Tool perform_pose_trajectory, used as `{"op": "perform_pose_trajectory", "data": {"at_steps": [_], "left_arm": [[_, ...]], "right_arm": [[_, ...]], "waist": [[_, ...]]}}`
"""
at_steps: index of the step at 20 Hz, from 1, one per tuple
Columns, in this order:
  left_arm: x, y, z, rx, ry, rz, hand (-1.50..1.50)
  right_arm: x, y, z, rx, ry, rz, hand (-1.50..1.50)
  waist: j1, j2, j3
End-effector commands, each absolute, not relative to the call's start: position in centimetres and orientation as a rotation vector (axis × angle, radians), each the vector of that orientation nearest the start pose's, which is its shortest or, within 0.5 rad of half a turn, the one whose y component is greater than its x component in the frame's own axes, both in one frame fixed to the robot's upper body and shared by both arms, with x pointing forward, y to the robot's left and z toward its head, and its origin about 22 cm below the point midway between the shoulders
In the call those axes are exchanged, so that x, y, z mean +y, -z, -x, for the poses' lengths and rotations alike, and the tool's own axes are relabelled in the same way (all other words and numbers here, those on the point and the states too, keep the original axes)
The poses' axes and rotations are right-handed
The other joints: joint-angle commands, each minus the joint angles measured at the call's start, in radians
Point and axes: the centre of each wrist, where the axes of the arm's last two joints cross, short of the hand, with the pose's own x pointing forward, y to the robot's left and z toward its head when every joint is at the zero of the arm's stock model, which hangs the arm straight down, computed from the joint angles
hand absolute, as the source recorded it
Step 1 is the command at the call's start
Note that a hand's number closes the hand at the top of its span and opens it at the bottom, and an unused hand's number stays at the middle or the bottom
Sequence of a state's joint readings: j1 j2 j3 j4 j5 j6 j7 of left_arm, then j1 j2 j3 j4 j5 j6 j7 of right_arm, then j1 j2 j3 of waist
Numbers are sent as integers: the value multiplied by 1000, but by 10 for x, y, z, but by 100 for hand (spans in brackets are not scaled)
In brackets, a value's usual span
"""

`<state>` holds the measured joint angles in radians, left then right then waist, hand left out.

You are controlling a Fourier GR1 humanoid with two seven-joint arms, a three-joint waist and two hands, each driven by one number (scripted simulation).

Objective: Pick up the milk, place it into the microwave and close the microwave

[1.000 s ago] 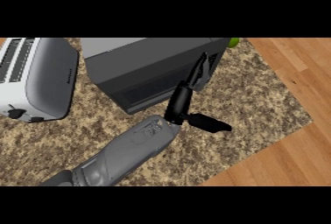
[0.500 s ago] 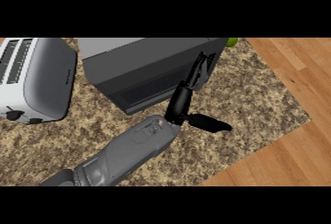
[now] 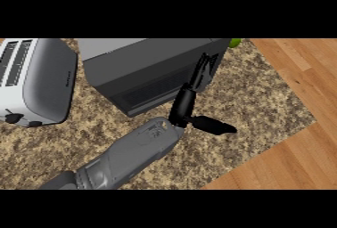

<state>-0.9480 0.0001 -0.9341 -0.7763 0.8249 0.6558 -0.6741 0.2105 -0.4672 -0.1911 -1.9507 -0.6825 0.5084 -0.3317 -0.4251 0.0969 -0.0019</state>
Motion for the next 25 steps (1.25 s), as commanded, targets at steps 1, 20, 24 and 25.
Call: {"op": "perform_pose_trajectory", "data": {"at_steps": [1, 20, 24, 25], "left_arm": [[-5, -41, -346, -2018, 291, 185, -150], [50, -23, -385, -1956, 438, -270, -150], [42, -29, -387, -1955, 463, -291, -150], [40, -29, -387, -1954, 467, -293, -150]], "right_arm": [[-348, -106, -185, -2125, -231, -544, -150], [-358, -120, -183, -2118, -237, -518, -150], [-357, -120, -181, -2116, -230, -521, -150], [-357, -123, -182, -2133, -232, -515, -150]], "waist": [[-5, 2, 1], [49, -13, 13], [66, -15, 13], [71, -12, 12]]}}
